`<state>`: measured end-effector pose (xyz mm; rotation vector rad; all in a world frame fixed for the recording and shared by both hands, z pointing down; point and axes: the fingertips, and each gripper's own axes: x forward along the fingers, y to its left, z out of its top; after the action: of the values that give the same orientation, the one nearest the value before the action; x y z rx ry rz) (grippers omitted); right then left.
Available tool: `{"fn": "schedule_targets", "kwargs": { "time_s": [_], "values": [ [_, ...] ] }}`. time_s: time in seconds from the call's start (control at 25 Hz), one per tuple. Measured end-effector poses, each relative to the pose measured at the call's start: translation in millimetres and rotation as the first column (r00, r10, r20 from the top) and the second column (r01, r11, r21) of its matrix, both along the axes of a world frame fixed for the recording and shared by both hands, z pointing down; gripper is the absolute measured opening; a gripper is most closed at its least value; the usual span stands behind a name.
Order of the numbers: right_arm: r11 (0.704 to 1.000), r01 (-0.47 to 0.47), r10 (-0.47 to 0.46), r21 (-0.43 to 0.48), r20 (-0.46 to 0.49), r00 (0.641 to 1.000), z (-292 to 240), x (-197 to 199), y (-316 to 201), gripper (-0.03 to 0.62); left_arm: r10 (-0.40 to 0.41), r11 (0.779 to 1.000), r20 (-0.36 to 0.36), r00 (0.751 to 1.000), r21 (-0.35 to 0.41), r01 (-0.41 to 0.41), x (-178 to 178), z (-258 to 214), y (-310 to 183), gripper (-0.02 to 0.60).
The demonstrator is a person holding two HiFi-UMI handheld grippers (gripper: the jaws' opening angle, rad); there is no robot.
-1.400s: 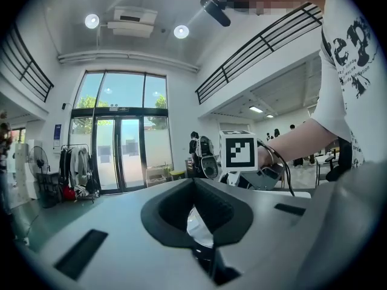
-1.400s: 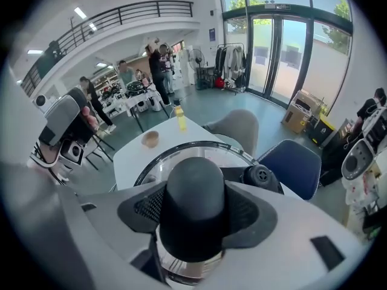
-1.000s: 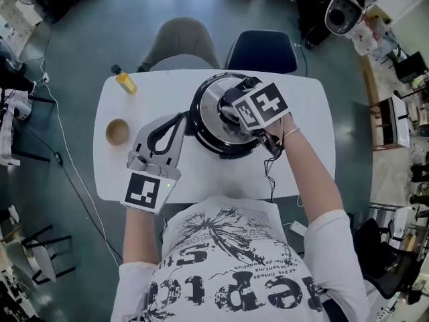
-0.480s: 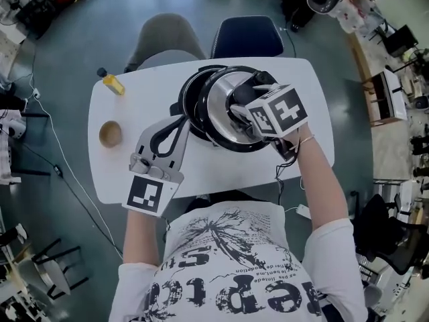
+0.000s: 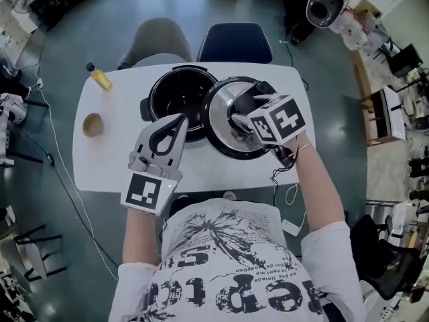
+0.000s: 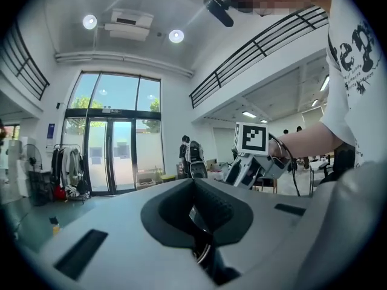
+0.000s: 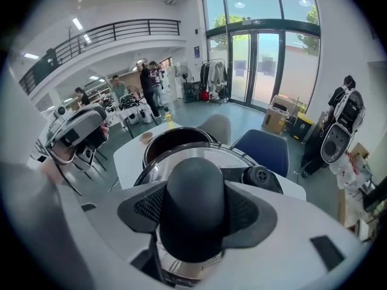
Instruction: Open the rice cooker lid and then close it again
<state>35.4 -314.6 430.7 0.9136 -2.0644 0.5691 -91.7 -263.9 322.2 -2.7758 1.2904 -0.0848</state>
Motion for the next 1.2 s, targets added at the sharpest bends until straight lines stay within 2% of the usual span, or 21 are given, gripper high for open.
{"fn": "schedule_targets", "kwargs": {
  "time_s": [0.24,0.36,0.6,0.84,1.04,1.2],
  "values": [
    [0.996,0.092,-0.093,-0.02,-0.067,0.993,20.5,64.1,35.5,0.293,-0.046,0.999,0.002,0.999,0.025,0.046,73.4,4.6,37.9,0.014],
    [0.991,0.125,-0.128,-0.045,-0.064,0.99,34.7,76.8,49.0,0.293,-0.074,0.997,-0.011,0.997,0.016,0.074,89.9,7.8,46.1,0.014],
    [0.985,0.158,-0.161,-0.067,-0.045,0.986,47.0,99.2,68.9,0.293,-0.094,0.995,0.022,0.995,0.023,0.094,121.5,12.7,56.5,0.014],
    [0.985,0.163,-0.165,-0.047,-0.033,0.986,47.4,102.0,69.1,0.293,-0.124,0.991,0.028,0.992,0.054,0.123,118.9,10.0,60.8,0.014],
    [0.984,0.172,-0.174,-0.039,-0.047,0.984,30.7,78.8,56.0,0.293,-0.136,0.987,0.021,0.99,0.093,0.134,90.2,-7.8,47.8,0.014],
    [0.988,0.153,-0.153,-0.022,-0.042,0.987,14.9,57.8,43.0,0.293,-0.115,0.989,0.018,0.993,0.096,0.113,68.0,-15.5,32.5,0.014]
  ]
}}
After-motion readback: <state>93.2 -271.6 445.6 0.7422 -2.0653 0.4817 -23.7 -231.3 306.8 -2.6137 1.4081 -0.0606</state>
